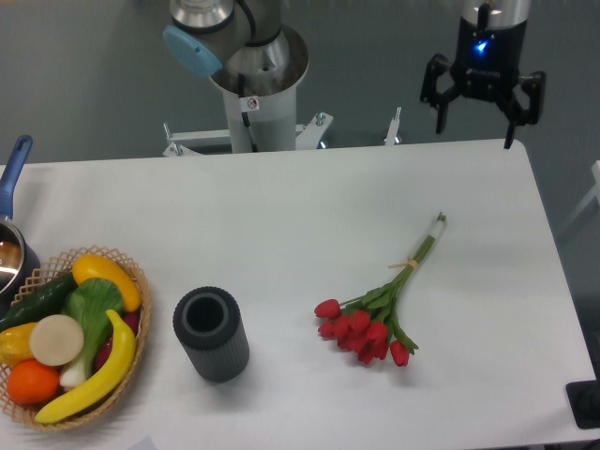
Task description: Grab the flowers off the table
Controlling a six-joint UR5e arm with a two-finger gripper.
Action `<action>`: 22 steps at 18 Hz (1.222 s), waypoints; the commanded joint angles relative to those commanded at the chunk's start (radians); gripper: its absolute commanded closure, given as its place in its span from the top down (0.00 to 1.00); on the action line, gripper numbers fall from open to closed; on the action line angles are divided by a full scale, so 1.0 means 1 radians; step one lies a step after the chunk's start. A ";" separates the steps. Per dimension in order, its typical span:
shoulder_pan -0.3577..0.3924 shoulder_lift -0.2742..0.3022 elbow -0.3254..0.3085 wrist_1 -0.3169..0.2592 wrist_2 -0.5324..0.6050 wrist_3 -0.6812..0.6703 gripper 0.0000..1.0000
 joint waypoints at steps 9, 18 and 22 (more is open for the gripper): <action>-0.074 -0.063 -0.072 0.048 0.003 -0.065 1.00; -0.146 -0.195 -0.074 0.134 0.009 -0.117 1.00; -0.161 -0.242 -0.069 0.140 0.009 -0.112 1.00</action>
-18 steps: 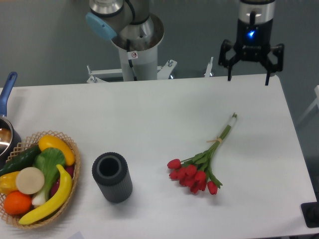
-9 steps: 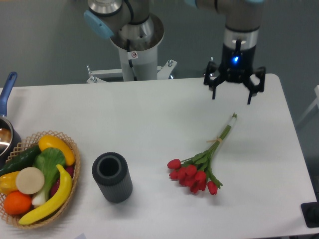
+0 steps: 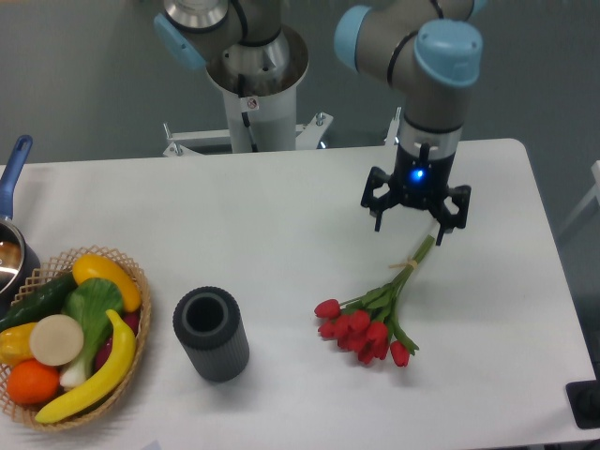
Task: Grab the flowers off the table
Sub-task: 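Move the open gripper down toward the tulip stems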
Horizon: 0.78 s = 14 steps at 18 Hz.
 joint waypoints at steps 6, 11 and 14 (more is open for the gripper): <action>-0.002 -0.061 -0.011 0.006 0.023 0.106 1.00; -0.048 -0.132 -0.001 0.073 0.092 0.121 1.00; -0.061 -0.160 0.002 0.104 0.092 0.121 1.00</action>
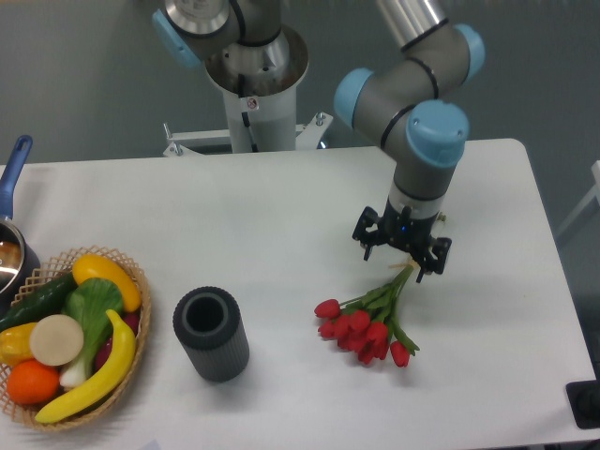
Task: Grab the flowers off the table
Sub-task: 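Move the open gripper down toward the tulip stems, then lower the gripper onto the tulip stems below the blooms and close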
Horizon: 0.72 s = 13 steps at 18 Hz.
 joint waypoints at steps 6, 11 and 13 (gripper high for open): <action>-0.005 -0.029 0.006 0.003 -0.003 0.002 1.00; -0.012 -0.064 0.034 0.005 -0.003 0.003 1.00; -0.015 -0.080 0.040 0.005 -0.003 0.003 1.00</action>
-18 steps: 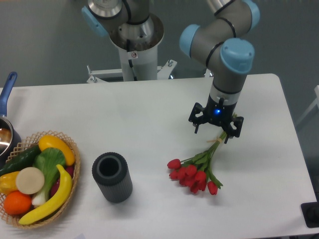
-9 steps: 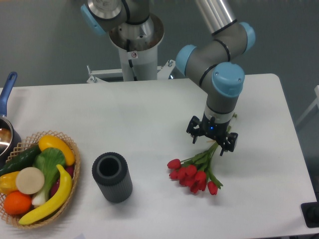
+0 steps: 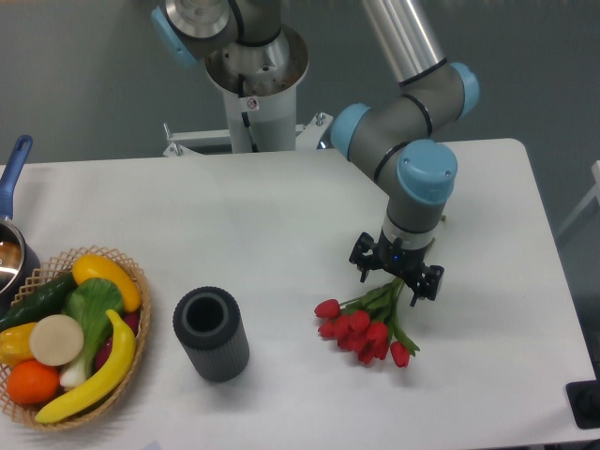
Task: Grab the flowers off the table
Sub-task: 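Lower the gripper onto the tulip stems below the blooms and close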
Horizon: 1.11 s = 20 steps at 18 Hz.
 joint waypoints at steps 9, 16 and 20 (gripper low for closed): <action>-0.003 -0.012 -0.011 0.002 0.000 0.000 1.00; -0.018 -0.038 0.006 0.002 0.000 0.000 1.00; -0.021 -0.037 0.002 0.000 0.000 -0.002 1.00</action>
